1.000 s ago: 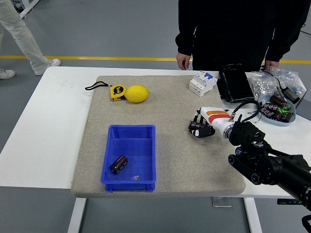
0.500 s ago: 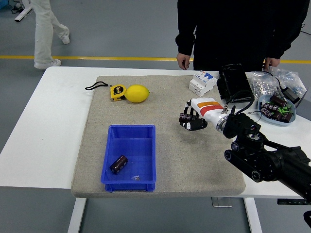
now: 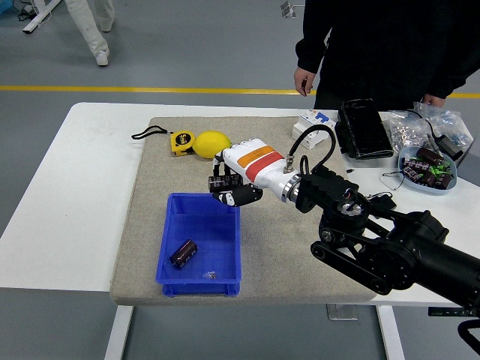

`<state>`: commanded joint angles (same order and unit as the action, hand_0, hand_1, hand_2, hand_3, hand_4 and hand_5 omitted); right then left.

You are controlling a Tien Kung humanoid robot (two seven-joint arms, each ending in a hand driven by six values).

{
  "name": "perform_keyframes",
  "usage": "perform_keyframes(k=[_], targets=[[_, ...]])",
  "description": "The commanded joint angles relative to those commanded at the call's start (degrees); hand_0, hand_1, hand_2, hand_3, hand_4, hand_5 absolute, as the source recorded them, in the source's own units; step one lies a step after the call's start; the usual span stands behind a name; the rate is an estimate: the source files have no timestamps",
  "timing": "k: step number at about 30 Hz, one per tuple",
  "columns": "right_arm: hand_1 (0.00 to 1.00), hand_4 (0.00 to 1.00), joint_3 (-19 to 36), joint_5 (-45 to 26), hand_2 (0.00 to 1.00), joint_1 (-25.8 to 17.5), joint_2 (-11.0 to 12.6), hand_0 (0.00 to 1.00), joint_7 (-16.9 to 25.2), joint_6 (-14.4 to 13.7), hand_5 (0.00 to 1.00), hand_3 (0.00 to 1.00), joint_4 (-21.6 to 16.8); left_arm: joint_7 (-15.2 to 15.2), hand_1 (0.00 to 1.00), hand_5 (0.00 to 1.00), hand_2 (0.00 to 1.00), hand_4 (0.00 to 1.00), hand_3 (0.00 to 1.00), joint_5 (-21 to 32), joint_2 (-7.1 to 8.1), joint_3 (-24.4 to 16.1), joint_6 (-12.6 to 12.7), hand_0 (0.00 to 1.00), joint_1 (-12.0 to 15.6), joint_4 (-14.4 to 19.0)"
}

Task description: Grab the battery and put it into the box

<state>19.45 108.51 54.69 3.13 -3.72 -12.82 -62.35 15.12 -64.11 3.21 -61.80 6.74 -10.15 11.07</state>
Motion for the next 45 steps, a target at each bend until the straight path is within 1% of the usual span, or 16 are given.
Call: perform_keyframes(k=[5, 6, 9, 11, 12, 17, 18, 23, 24, 30, 32, 35, 36, 41, 42, 45], targets=[[0.345, 0.704, -2.53, 0.38, 0.434, 0.89, -0.65, 0.197, 1.01, 4.11, 0.27, 0.473, -4.0, 0.15, 0.685, 0.541, 0.669, 0.633, 0.585, -0.06, 0.16, 0.16, -0.01, 0.722, -0.15, 0.09], [0.438, 0.822, -2.83, 0.33, 0.51, 1.02, -0.7, 0.35, 1.08, 4.65, 0.324, 0.544, -4.25, 0.17, 0.685, 0.541, 0.669, 0.633, 0.585, -0.07, 0.19, 0.17, 0.0, 0.722, -0.17, 0.1], [0.438, 0.822, -3.65, 0.01, 0.51, 1.32, -0.86, 0.35, 2.15, 6.74, 0.324, 0.544, -4.53, 0.26, 0.685, 0.541, 0.669, 0.633, 0.585, -0.25, 0.32, 0.05, 0.05, 0.722, -0.21, 0.14], [0.438, 0.822, -3.7, -0.02, 0.51, 1.21, -0.82, 0.35, 2.83, 6.88, 0.324, 0.544, -4.32, 0.25, 0.685, 0.541, 0.669, 0.633, 0.585, -0.05, 0.41, 0.29, 0.08, 0.722, -0.23, 0.19], [0.61, 0.944, -3.64, -0.04, 0.714, 1.15, -0.81, 0.47, 2.98, 6.94, 0.379, 0.751, -4.16, 0.26, 0.684, 0.545, 0.67, 0.636, 0.584, 0.02, 0.44, 0.35, 0.11, 0.722, -0.23, 0.21], [0.61, 0.944, -2.66, 0.11, 0.714, 1.17, -0.67, 0.47, 3.35, 7.43, 0.379, 0.751, -3.65, 0.31, 0.684, 0.545, 0.67, 0.636, 0.584, 0.09, 0.57, 0.65, 0.07, 0.722, -0.16, 0.28], [0.685, 0.998, -2.37, -0.03, 0.819, 1.19, -0.66, 0.612, 3.46, 7.26, 0.445, 0.927, -3.62, 0.34, 0.684, 0.543, 0.669, 0.634, 0.585, -0.06, 0.58, 0.57, 0.05, 0.722, -0.12, 0.28], [0.685, 0.998, -0.35, 0.16, 0.819, 0.61, -0.44, 0.612, 3.65, 6.19, 0.445, 0.927, -3.57, 0.4, 0.684, 0.543, 0.669, 0.634, 0.585, -0.51, 0.51, 0.24, 0.02, 0.722, 0.04, 0.28], [0.7, 0.998, 0.29, 0.37, 0.827, 0.42, -0.32, 0.64, 3.57, 6.16, 0.466, 0.956, -3.58, 0.4, 0.685, 0.546, 0.67, 0.635, 0.584, -0.57, 0.49, 0.19, 0.01, 0.722, 0.06, 0.27], [0.713, 0.998, 9.05, 1.09, 0.83, -1.36, 1.7, 0.663, 3.5, 5.29, 0.471, 0.946, -2.72, 0.22, 0.688, 0.542, 0.672, 0.632, 0.585, -0.18, 0.43, 0.2, 0.15, 0.722, 0.03, 0.19], [0.713, 0.998, 10.79, 0.57, 0.83, -1.69, 2.21, 0.663, 3.61, 4.97, 0.471, 0.946, -2.42, 0.19, 0.688, 0.542, 0.672, 0.632, 0.585, -0.05, 0.44, 0.28, 0.15, 0.722, 0.01, 0.17], [0.713, 0.998, 15.28, -2.81, 0.83, -2.93, 3.79, 0.663, 3.93, 4.59, 0.471, 0.946, -1.13, 0.06, 0.688, 0.542, 0.672, 0.632, 0.585, 0.59, 0.43, 0.7, 0.19, 0.722, -0.17, 0.15], [0.753, 0.998, 16.76, -4.46, 0.85, -3.39, 4.3, 0.714, 4.12, 4.43, 0.483, 0.927, -0.66, -0.01, 0.687, 0.544, 0.672, 0.633, 0.585, 0.87, 0.42, 0.93, 0.21, 0.723, -0.25, 0.14], [0.753, 0.998, 22.96, -16.25, 0.85, -6.47, 7.41, 0.714, 6.08, 4.65, 0.483, 0.927, 0.87, -0.35, 0.687, 0.544, 0.672, 0.633, 0.585, 1.84, 0.27, 1.4, 0.39, 0.723, -0.54, 0.02], [0.825, 0.998, 24.11, -18.86, 0.892, -7.41, 8.11, 0.809, 6.69, 4.99, 0.648, 0.928, 0.77, -0.45, 0.688, 0.545, 0.673, 0.633, 0.585, 1.98, 0.23, 1.46, 0.42, 0.721, -0.55, -0.01], [0.825, 0.998, 28.03, -26.31, 0.892, -11.12, 9.49, 0.809, 8.04, 5.93, 0.648, 0.928, -0.49, -0.65, 0.688, 0.545, 0.673, 0.633, 0.585, 2.25, 0.03, 1.53, 0.53, 0.721, -0.52, -0.1]])
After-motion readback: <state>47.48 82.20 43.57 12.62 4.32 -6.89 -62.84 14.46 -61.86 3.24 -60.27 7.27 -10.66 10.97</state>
